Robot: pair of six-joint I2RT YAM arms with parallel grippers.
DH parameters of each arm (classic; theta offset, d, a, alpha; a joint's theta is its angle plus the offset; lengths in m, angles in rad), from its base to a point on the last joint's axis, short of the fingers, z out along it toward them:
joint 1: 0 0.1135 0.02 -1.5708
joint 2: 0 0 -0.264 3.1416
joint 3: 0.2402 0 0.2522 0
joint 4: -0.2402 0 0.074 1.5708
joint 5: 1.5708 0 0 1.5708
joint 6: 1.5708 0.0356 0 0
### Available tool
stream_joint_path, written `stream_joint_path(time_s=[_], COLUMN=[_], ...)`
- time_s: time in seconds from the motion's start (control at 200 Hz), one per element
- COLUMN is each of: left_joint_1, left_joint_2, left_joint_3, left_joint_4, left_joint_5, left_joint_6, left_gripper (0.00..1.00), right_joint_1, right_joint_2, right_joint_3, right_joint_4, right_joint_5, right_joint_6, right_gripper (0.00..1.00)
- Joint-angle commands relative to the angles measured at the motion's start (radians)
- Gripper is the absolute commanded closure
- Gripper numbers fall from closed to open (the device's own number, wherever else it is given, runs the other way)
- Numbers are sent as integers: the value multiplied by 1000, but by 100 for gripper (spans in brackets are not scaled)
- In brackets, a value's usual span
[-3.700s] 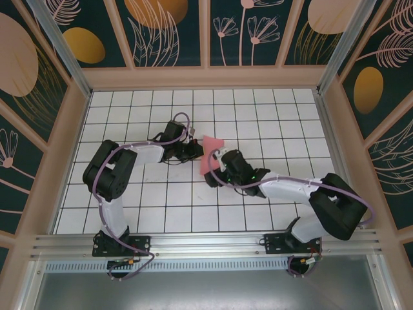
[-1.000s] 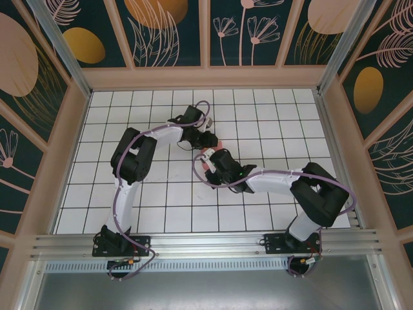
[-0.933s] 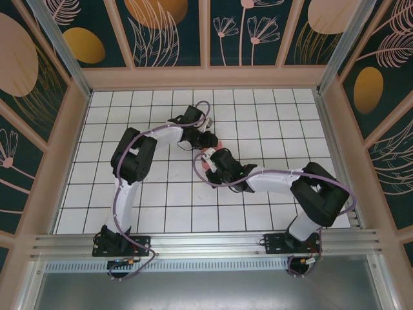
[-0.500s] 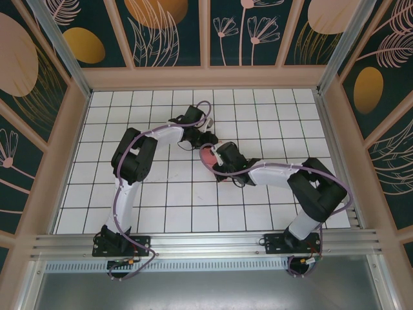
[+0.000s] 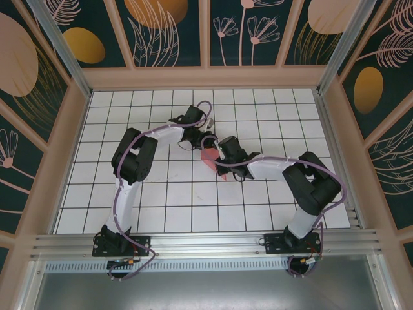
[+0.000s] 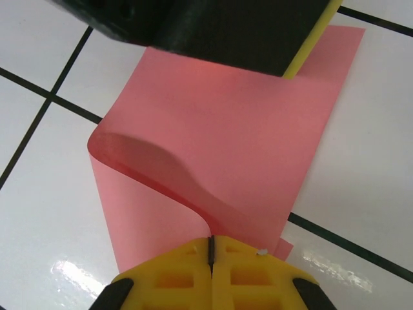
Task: Fold a paper plane with a square sheet of paper (fold left side to right side)
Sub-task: Third fold the triangle at the center of the table.
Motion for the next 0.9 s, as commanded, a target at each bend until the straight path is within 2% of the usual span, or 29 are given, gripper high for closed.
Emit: stream_joint_path(time_s=[0.0, 0.891], left_joint_1=[-18, -20], left_joint_2=[54, 51], left_joint_3=[2, -3], left_joint_4=[-52, -45], left_joint_5=[-29, -35], left_joint_6=[21, 18], left_gripper=[69, 70], right_joint_1=[-9, -27], right_joint_2=[26, 31], right_joint_3=[31, 28], right_joint_4=[-29, -37], right_joint_5=[-5, -5], right_joint_6=[22, 35], right_gripper=[100, 100])
